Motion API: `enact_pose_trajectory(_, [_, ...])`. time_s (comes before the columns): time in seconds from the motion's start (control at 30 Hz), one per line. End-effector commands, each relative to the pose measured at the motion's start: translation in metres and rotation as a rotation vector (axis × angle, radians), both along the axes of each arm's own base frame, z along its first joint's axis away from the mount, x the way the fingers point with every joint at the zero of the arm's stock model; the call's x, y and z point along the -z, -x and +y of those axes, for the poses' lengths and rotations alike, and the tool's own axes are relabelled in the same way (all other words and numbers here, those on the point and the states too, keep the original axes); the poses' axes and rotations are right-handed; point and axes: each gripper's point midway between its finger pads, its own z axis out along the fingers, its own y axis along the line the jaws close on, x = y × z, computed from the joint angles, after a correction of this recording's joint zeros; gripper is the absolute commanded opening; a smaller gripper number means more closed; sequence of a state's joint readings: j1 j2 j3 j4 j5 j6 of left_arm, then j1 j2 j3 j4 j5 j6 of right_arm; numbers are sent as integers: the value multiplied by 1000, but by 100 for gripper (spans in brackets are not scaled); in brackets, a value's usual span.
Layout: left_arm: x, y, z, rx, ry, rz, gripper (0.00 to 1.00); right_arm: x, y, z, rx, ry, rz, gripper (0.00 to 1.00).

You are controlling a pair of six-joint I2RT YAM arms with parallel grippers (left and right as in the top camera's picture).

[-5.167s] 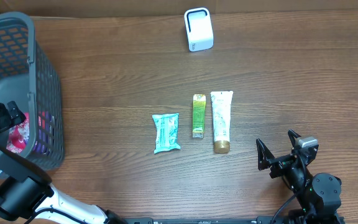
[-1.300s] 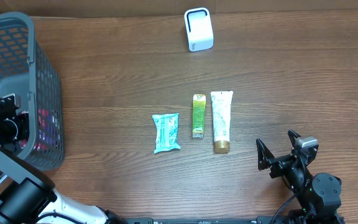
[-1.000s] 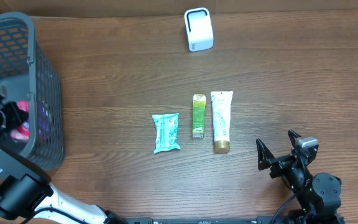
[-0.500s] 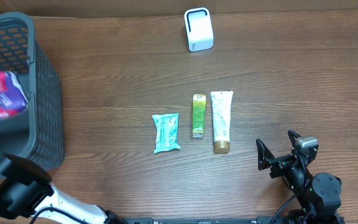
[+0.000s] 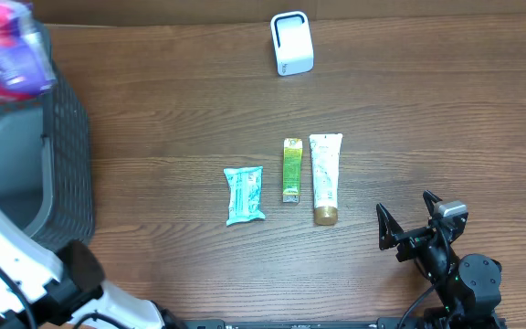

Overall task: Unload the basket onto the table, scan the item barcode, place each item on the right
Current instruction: 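Lift the red bag out and place it left of the wipes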

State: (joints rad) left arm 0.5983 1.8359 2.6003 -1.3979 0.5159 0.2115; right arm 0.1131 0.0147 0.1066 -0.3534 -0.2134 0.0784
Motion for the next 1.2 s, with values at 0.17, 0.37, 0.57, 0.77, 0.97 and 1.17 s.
enact_pose_trajectory(0.17, [28,10,-121,278,49,177,4,-1,3,3,-18,-6,3,100])
enact_pose_trajectory(0.37, [103,-5,-155,325,108,454,4,-1,3,3,-18,-6,3,100])
enact_pose_trajectory(0.57, [190,-7,-184,395,174,715,4,-1,3,3,-18,-6,3,100])
enact_pose_trajectory(0.77, [273,-13,-197,395,210,822,4,-1,3,3,-18,-6,3,100])
enact_pose_trajectory(0.97, [331,-28,-192,302,235,804,4,-1,3,3,-18,-6,4,100])
enact_pose_trajectory(1.17, [367,-21,-184,167,241,853,4,-1,3,3,-18,-6,4,100])
